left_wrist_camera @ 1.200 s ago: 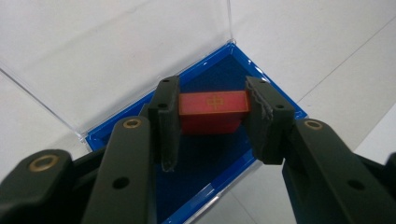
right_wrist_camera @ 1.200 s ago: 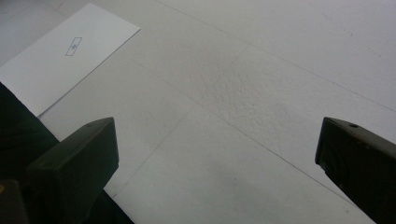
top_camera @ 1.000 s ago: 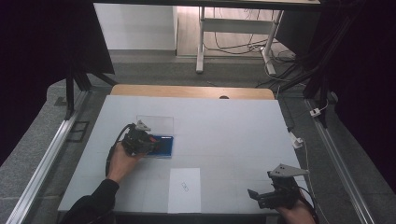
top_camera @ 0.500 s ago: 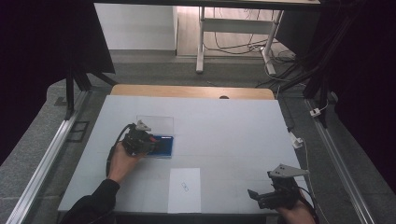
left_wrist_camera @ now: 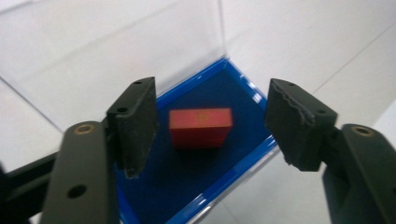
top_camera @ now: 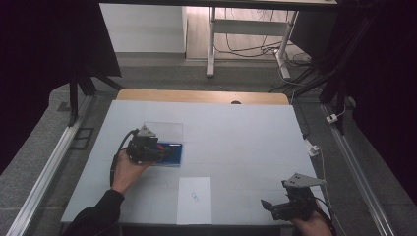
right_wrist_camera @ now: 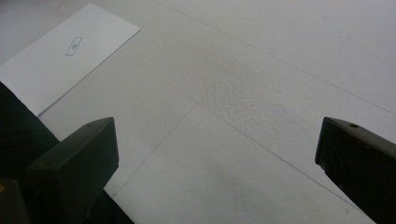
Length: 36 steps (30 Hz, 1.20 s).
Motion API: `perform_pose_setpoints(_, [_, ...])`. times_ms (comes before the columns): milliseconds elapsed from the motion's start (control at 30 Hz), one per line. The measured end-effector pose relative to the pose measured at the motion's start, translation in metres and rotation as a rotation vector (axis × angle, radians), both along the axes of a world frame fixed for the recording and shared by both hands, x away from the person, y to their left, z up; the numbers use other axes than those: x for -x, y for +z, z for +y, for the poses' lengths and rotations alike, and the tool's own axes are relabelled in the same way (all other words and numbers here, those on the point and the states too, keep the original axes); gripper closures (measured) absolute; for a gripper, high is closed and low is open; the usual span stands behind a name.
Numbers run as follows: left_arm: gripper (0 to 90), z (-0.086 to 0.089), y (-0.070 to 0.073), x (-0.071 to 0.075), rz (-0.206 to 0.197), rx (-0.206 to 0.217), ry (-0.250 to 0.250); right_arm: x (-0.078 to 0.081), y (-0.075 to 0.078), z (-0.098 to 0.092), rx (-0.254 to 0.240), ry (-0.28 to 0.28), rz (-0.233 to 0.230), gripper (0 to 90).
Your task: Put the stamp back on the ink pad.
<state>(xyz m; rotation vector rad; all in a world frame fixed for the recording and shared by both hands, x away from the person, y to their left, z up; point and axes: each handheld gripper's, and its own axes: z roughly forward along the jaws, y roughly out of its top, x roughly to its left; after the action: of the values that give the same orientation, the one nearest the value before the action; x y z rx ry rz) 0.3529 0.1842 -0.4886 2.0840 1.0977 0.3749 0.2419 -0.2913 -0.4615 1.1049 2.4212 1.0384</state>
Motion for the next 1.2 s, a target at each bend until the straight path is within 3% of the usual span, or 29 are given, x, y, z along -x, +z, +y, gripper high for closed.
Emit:
perform_pose_setpoints(367, [11.8, 0.009, 0.008, 0.008, -0.02, 0.11, 0.008, 0.0, 0.0, 0.001, -0.001, 0.0, -0.001, 0.0])
perform_pose_setpoints(500, [7.0, 0.013, 0.011, 0.011, 0.002, 0.153, 0.011, 0.001, 0.0, 0.001, 0.001, 0.002, -0.004, 0.0])
perform_pose_setpoints(767, [2.4, 0.016, 0.014, 0.02, 0.029, 0.176, -0.015, 0.001, 0.001, 0.002, 0.005, 0.002, -0.001, 0.0])
perform_pose_setpoints(933, [0.0, 0.015, 0.016, 0.024, 0.037, 0.165, -0.038, 0.001, 0.0, 0.001, 0.002, 0.002, -0.003, 0.0])
perform_pose_setpoints(1200, [0.0, 0.016, 0.021, 0.039, 0.014, 0.162, -0.055, 0.001, 0.001, 0.0, -0.011, -0.001, -0.001, 0.0])
